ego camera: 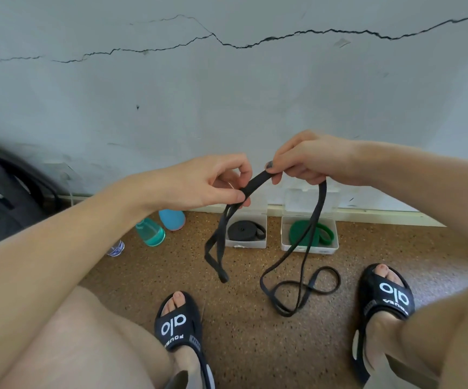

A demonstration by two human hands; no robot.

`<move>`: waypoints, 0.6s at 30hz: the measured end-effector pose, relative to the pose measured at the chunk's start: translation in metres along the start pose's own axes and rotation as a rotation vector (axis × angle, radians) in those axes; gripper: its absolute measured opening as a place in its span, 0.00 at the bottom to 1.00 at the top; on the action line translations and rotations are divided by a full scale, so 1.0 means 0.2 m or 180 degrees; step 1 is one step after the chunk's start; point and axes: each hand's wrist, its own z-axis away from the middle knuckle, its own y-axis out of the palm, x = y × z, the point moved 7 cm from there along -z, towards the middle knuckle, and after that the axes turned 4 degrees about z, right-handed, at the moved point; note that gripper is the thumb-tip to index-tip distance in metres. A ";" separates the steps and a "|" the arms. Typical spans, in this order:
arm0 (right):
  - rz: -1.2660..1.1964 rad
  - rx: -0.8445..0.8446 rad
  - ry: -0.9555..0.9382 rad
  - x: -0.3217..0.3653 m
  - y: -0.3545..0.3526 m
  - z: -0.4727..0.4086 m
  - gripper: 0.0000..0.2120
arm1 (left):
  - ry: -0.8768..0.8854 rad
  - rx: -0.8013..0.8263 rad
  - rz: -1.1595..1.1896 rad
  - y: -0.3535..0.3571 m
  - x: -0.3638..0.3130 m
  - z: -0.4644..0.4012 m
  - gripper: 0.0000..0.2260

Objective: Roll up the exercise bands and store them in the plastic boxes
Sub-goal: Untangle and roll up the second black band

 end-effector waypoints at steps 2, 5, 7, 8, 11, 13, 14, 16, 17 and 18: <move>-0.0015 0.0001 0.0000 0.00 -0.02 0.01 0.11 | -0.0024 0.0026 0.0220 -0.01 0.00 0.01 0.04; -0.0027 0.0024 -0.0025 0.00 -0.04 0.02 0.11 | -0.0076 -0.0092 0.0550 -0.04 0.02 0.02 0.04; -0.0006 0.0059 -0.0055 0.01 -0.03 0.03 0.11 | -0.0151 -0.0108 0.0658 -0.04 0.03 0.02 0.04; 0.0019 0.0072 -0.0062 0.01 -0.02 0.03 0.11 | -0.0201 -0.0088 0.0706 -0.03 0.05 0.01 0.03; -0.0006 0.0083 -0.0085 0.01 -0.01 0.03 0.11 | -0.0301 0.0000 0.0708 0.00 0.06 0.00 0.01; -0.0076 0.0050 -0.0112 0.02 -0.03 0.04 0.11 | -0.0299 -0.0025 0.0660 0.00 0.07 0.00 0.02; -0.0101 0.0024 -0.0117 0.02 -0.04 0.04 0.11 | -0.0292 -0.0052 0.0685 -0.01 0.08 -0.01 0.03; -0.0127 -0.0018 -0.0105 0.02 -0.05 0.05 0.11 | -0.0285 -0.0088 0.0710 -0.02 0.09 -0.01 0.06; -0.0131 -0.0023 -0.0097 0.01 -0.06 0.05 0.11 | -0.0280 -0.0081 0.0705 -0.02 0.09 -0.01 0.07; -0.0126 -0.0018 -0.0092 0.00 -0.06 0.05 0.12 | -0.0267 -0.0060 0.0696 -0.02 0.09 -0.01 0.07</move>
